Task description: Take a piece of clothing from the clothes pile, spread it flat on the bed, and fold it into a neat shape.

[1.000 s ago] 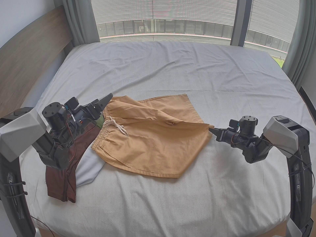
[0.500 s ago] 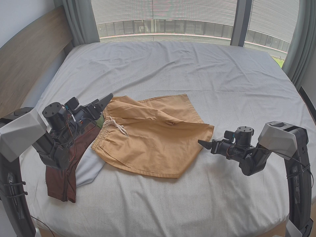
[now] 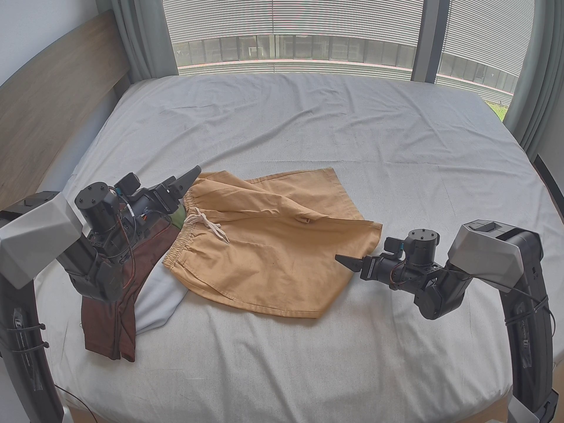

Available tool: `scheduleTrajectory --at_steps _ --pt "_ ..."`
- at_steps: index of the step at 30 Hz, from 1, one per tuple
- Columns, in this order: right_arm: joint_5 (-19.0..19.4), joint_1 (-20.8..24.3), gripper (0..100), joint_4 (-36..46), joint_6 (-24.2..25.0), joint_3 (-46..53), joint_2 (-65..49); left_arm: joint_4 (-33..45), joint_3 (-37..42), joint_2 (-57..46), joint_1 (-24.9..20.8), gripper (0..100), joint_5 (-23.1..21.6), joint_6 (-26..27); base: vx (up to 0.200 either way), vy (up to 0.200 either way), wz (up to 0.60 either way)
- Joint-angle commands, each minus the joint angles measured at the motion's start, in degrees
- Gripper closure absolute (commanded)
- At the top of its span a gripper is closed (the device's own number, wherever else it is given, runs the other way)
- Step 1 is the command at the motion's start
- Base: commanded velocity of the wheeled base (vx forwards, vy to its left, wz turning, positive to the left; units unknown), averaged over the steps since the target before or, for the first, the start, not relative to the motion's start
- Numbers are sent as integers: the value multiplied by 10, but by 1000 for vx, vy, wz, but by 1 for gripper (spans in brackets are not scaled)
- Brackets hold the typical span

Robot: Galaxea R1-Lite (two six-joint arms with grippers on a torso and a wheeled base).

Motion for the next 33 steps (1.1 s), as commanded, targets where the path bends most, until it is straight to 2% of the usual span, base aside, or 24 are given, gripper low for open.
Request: scheduleTrajectory --at_steps 1,6,12,19,23,33 --pt "10 6 0 -20 4 3 2 0 0 -1 -1 0 0 0 0 0 0" --pt "22 16 0 -59 31 31 0 0 0 -1 0 0 1 0 0 0 0" --pt "41 19 0 -70 32 76 -14 0 0 -1 0 0 0 0 0 0 0" --pt "95 16 0 -71 33 133 -70 0 -1 -1 0 0 0 0 0 0 0" --pt "92 11 0 -61 32 128 -74 0 -3 -1 -1 0 1 0 0 0 0" --pt "89 -38 0 12 28 83 -50 0 -3 0 -1 0 1 0 0 0 0"
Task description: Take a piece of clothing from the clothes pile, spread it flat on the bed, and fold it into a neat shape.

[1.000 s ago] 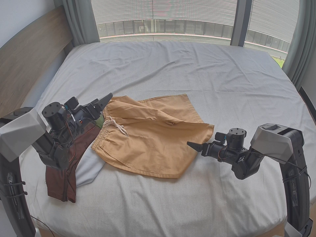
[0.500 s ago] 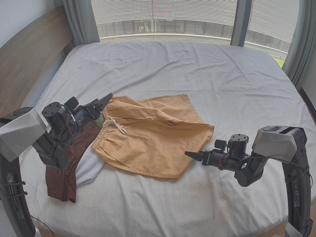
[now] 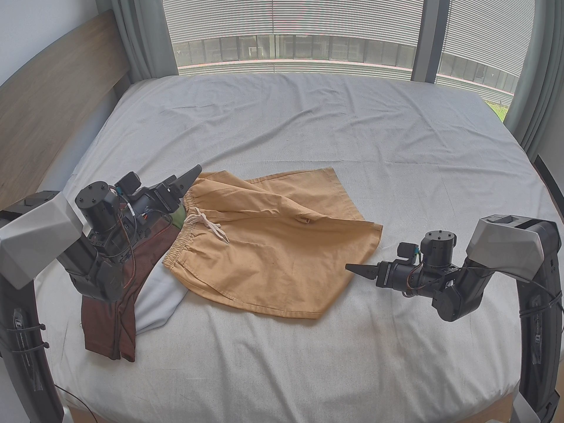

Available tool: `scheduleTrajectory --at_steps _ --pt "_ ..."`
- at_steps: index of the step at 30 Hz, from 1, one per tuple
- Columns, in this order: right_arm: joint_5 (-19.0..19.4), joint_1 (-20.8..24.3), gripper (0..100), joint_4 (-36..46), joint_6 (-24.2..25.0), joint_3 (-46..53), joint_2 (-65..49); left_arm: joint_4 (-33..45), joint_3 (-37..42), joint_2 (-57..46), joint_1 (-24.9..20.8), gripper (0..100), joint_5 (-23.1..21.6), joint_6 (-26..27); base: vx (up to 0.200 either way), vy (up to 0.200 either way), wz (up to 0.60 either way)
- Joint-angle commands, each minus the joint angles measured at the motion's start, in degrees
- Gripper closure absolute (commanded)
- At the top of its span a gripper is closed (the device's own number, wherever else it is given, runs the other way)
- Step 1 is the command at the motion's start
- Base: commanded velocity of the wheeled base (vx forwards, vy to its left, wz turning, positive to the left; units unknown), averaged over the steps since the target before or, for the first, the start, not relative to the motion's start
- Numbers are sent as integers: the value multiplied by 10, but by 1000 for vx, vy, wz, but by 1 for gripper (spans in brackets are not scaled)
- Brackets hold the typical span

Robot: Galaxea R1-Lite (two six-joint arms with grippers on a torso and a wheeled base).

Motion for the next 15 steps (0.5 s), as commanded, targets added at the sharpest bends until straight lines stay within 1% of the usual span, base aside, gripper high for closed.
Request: scheduleTrajectory --at_steps 1,7,13,15 --pt "-1 -14 0 17 -1 -25 13 0 0 1 1 0 0 0 0 0 0" --pt "-5 -19 0 30 -3 -92 54 0 0 2 1 0 0 0 0 0 0" --pt "-5 -5 0 55 -2 -144 79 0 -1 2 2 0 0 0 0 0 0" --pt "-14 7 0 57 -2 -155 82 0 0 3 2 0 0 0 0 0 0"
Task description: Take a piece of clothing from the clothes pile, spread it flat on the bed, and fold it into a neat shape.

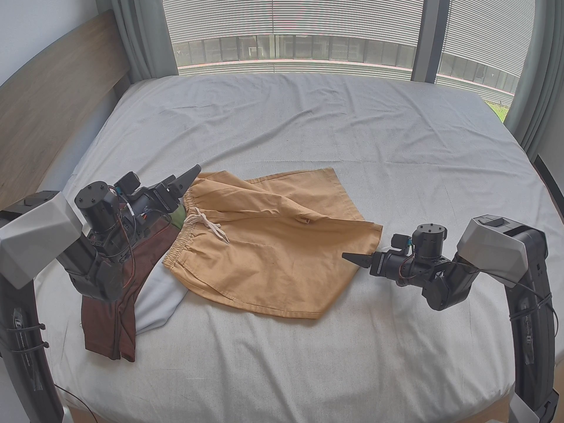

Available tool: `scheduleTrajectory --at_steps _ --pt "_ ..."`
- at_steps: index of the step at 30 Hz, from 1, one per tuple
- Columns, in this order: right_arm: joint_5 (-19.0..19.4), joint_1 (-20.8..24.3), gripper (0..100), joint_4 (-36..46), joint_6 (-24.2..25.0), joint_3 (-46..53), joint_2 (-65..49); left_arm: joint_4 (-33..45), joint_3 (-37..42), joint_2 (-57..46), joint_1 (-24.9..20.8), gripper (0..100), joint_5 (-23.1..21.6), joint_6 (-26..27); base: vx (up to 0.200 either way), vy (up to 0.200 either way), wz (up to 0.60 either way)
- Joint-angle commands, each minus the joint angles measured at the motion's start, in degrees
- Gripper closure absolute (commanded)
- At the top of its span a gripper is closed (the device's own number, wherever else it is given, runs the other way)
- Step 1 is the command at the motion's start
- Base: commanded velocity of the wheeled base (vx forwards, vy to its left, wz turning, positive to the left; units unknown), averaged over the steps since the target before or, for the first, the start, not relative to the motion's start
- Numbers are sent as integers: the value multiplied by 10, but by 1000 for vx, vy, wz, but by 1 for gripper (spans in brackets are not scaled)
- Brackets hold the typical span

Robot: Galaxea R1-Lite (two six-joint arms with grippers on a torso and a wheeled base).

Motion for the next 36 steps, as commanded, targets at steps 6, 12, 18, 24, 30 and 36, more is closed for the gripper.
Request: scheduleTrajectory --at_steps 6,12,18,24,30,36 --pt "-18 45 0 -6 1 -46 34 0 0 1 0 0 0 0 0 0 0" --pt "-17 61 0 -34 1 -31 26 0 0 3 -1 0 0 1 0 0 0" --pt "-17 82 0 -52 0 17 -15 0 -1 3 -2 0 0 1 0 0 0" --pt "-16 103 0 -51 0 48 -46 0 -1 2 0 0 0 1 0 0 0" --pt "-16 106 0 -42 -1 88 -80 0 -1 0 0 0 0 1 0 0 0" --pt "-17 101 0 -23 -2 115 -80 0 0 -1 0 0 0 1 0 0 0"
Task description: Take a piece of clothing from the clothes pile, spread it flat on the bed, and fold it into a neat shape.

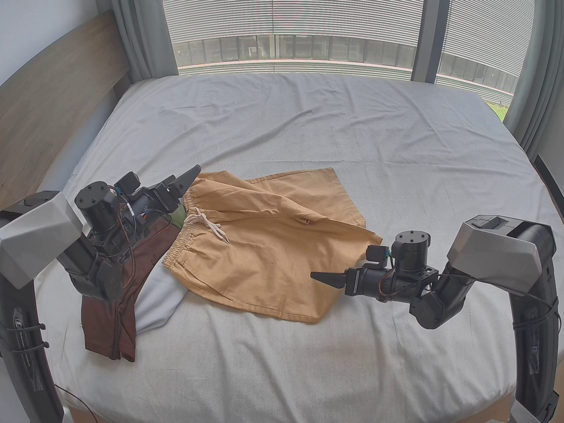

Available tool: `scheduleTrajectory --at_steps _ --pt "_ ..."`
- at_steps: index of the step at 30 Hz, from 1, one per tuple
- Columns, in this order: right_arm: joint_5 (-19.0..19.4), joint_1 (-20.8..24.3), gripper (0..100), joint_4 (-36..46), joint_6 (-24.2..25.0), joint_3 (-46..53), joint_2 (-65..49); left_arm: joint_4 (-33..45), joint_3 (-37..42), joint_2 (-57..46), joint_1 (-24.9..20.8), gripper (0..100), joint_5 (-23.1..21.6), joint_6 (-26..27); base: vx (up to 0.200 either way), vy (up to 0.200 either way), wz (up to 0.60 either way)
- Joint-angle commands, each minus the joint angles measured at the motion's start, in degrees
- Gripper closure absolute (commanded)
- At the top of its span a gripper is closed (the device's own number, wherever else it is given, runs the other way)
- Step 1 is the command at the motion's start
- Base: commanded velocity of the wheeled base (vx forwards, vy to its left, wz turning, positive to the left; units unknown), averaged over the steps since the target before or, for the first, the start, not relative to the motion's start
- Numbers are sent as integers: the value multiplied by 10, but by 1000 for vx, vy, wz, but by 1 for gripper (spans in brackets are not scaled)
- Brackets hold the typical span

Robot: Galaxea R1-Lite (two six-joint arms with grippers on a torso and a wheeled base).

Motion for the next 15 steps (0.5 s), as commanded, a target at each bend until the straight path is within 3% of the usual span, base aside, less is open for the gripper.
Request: scheduleTrajectory --at_steps 1,15 --pt "0 -2 0 2 -4 12 -4 0 1 -2 0 0 0 0 0 0 0" --pt "0 2 0 -7 -13 42 18 0 0 -2 0 0 0 -1 0 0 0"
